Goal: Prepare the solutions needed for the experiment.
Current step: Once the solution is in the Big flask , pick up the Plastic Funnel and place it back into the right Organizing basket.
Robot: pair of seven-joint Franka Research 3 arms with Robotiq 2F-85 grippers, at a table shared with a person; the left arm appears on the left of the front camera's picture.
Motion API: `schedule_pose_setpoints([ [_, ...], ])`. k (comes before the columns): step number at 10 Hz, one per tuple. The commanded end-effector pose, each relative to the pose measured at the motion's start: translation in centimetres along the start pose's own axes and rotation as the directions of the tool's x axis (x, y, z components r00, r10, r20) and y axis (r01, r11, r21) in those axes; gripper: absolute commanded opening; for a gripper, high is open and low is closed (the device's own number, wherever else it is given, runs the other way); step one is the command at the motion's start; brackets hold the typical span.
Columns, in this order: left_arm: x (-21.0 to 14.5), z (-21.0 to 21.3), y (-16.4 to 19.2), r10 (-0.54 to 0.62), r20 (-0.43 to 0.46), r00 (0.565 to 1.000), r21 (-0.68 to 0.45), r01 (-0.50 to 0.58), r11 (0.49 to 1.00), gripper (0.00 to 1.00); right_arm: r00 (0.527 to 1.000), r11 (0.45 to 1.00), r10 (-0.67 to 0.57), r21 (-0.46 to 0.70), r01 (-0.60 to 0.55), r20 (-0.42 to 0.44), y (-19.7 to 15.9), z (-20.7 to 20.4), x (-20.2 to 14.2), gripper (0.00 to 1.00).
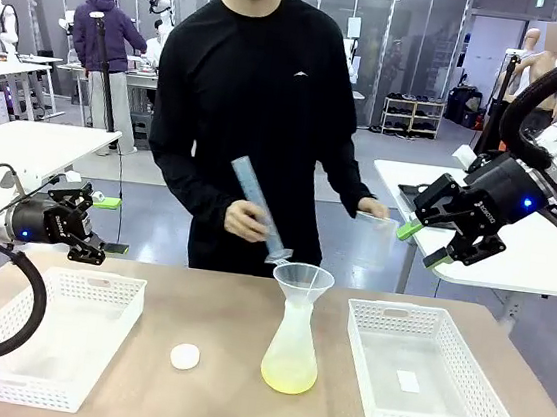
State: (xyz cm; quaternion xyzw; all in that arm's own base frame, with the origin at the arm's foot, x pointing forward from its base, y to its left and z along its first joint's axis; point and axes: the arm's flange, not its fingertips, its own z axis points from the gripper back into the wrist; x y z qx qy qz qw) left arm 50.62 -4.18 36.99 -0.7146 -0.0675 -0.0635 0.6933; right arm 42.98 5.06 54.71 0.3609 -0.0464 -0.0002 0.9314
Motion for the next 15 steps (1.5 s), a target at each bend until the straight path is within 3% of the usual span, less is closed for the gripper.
schedule_pose_setpoints([
  [1,0.0,0.0,-0.3,-0.006,-0.004,1.0,0.003,0.006,1.0,1.0,1.0,1.0,0.008,-0.001,-0.008,-0.004,-0.2,-0.2,0.1,0.7],
  [6,0.0,0.0,-0.3,-0.006,-0.004,1.0,0.003,0.006,1.0,1.0,0.999,1.0,0.012,0.006,-0.012,-0.034,0.8,-1.2,0.2,0.7],
  [11,0.0,0.0,-0.3,-0.006,-0.004,1.0,0.003,0.006,1.0,1.0,0.998,0.976,-0.054,-0.214,0.043,-0.046,7.1,-6.5,3.6,0.7],
  [15,0.0,0.0,-0.3,-0.006,-0.004,1.0,0.003,0.006,1.0,1.0,0.995,0.965,-0.089,-0.249,0.076,-0.043,8.2,-8.6,4.2,0.7],
])
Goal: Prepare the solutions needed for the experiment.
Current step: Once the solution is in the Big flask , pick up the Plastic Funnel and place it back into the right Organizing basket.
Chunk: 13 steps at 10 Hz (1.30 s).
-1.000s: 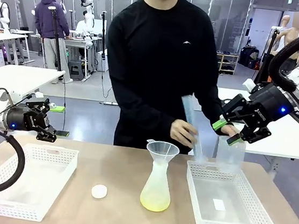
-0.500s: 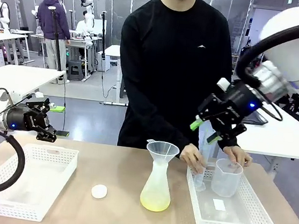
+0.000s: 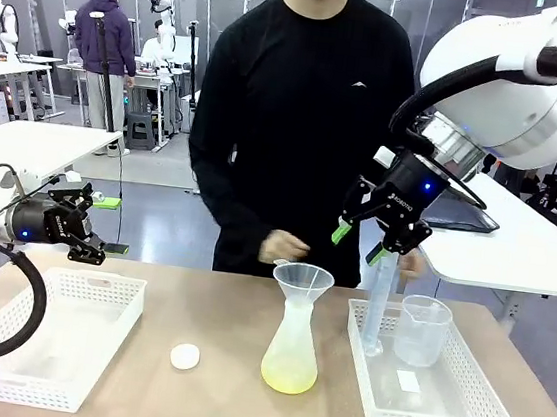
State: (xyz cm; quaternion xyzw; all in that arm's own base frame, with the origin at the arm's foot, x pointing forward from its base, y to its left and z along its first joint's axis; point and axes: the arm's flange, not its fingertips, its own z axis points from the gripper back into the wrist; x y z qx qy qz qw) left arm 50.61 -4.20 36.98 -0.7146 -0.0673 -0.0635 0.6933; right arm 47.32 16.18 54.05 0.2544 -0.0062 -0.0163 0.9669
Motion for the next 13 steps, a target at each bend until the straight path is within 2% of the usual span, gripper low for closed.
schedule_pose_setpoints([
  [1,0.0,0.0,-0.3,-0.006,-0.003,1.0,0.003,0.006,1.0,1.0,0.999,0.999,-0.04,-0.016,0.04,0.003,0.8,-0.6,0.2,0.7],
  [6,0.0,0.0,-0.3,-0.006,-0.003,1.0,0.003,0.006,1.0,1.0,0.998,0.998,-0.055,0.015,0.055,-0.022,0.1,-4.6,0.7,0.7],
  [13,0.0,0.0,-0.3,-0.006,-0.003,1.0,0.003,0.006,1.0,1.0,0.991,0.996,-0.069,0.048,0.075,-0.119,-0.9,-8.3,2.2,0.7],
])
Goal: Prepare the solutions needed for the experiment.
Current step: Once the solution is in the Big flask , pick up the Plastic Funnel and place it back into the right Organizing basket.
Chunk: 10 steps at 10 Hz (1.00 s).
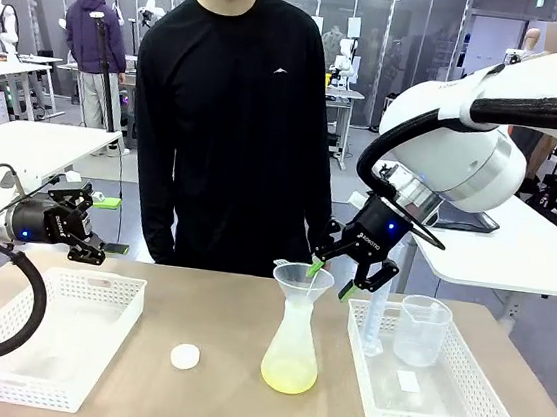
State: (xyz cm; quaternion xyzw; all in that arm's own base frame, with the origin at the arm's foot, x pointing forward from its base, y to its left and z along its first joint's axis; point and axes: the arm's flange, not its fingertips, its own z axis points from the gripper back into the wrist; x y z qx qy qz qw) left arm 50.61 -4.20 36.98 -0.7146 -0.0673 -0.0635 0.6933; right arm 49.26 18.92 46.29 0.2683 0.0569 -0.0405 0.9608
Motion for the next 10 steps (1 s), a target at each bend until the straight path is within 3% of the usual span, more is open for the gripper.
schedule_pose_setpoints([
  [1,0.02,-0.03,-0.27,-0.006,-0.003,1.0,0.003,0.006,1.0,1.0,1.0,1.0,0.012,0.023,-0.011,-0.021,0.62,-0.18,0.36,0.54],
  [2,0.02,-0.03,-0.27,-0.006,-0.003,1.0,0.003,0.006,1.0,1.0,1.0,1.0,0.0,0.021,0.0,-0.014,0.66,-0.09,0.37,0.51],
  [3,0.02,-0.03,-0.27,-0.006,-0.003,1.0,0.003,0.006,1.0,1.0,1.0,1.0,-0.003,0.015,0.003,-0.018,0.66,0.02,0.42,0.36],
  [4,0.02,-0.03,-0.27,-0.006,-0.003,1.0,0.003,0.006,1.0,1.0,1.0,1.0,-0.006,0.015,0.007,-0.017,0.68,0.01,0.45,0.33],
  [5,0.02,-0.03,-0.27,-0.006,-0.003,1.0,0.003,0.006,1.0,1.0,0.999,1.0,-0.012,0.019,0.013,-0.035,0.74,-0.09,0.48,0.17],
  [6,0.02,-0.03,-0.27,-0.006,-0.003,1.0,0.003,0.006,1.0,1.0,0.999,1.0,-0.011,0.028,0.013,-0.044,0.76,-0.15,0.49,0.14],
  [7,0.02,-0.03,-0.27,-0.006,-0.003,1.0,0.003,0.006,1.0,1.0,0.999,0.999,-0.011,0.03,0.012,-0.05,0.71,-0.19,0.56,0.0],
  [10,0.02,-0.03,-0.27,-0.006,-0.003,1.0,0.003,0.006,1.0,1.0,0.998,1.0,-0.018,0.021,0.019,-0.054,0.68,-0.09,0.38,0.0],
])
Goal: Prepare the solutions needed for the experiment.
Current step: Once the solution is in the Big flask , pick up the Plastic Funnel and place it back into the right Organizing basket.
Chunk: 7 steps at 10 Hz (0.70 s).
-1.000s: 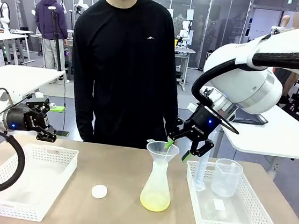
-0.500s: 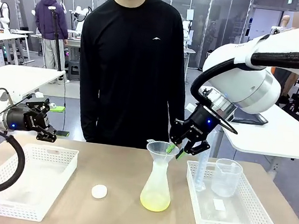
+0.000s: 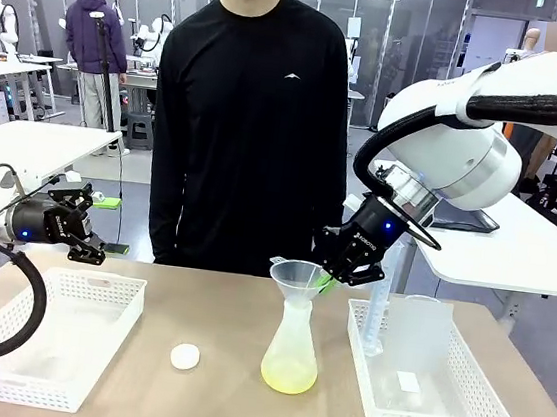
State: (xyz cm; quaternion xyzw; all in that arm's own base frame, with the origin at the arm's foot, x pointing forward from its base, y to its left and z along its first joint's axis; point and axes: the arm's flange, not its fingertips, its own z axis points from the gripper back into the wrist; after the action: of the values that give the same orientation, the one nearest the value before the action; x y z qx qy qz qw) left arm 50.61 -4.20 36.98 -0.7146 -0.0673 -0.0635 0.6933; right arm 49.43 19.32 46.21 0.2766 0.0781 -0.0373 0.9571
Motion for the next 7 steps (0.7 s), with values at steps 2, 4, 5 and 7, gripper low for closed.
schedule_pose_setpoints([
  [2,0.0,0.0,-0.3,-0.006,-0.003,1.0,0.003,0.006,1.0,1.0,1.0,1.0,-0.02,0.012,0.02,0.021,0.6,0.6,-0.4,0.0],
  [4,0.0,0.0,-0.3,-0.006,-0.003,1.0,0.003,0.006,1.0,1.0,0.999,1.0,-0.026,-0.009,0.026,0.042,1.2,1.8,-1.7,0.0],
  [5,0.0,0.0,-0.3,-0.006,-0.003,1.0,0.003,0.006,1.0,1.0,0.998,1.0,-0.021,-0.016,0.022,0.055,1.6,2.6,-2.6,0.0],
  [7,0.0,0.0,-0.3,-0.006,-0.003,1.0,0.003,0.006,1.0,1.0,0.995,1.0,0.008,-0.018,-0.007,0.095,2.4,4.4,-4.2,0.0],
])
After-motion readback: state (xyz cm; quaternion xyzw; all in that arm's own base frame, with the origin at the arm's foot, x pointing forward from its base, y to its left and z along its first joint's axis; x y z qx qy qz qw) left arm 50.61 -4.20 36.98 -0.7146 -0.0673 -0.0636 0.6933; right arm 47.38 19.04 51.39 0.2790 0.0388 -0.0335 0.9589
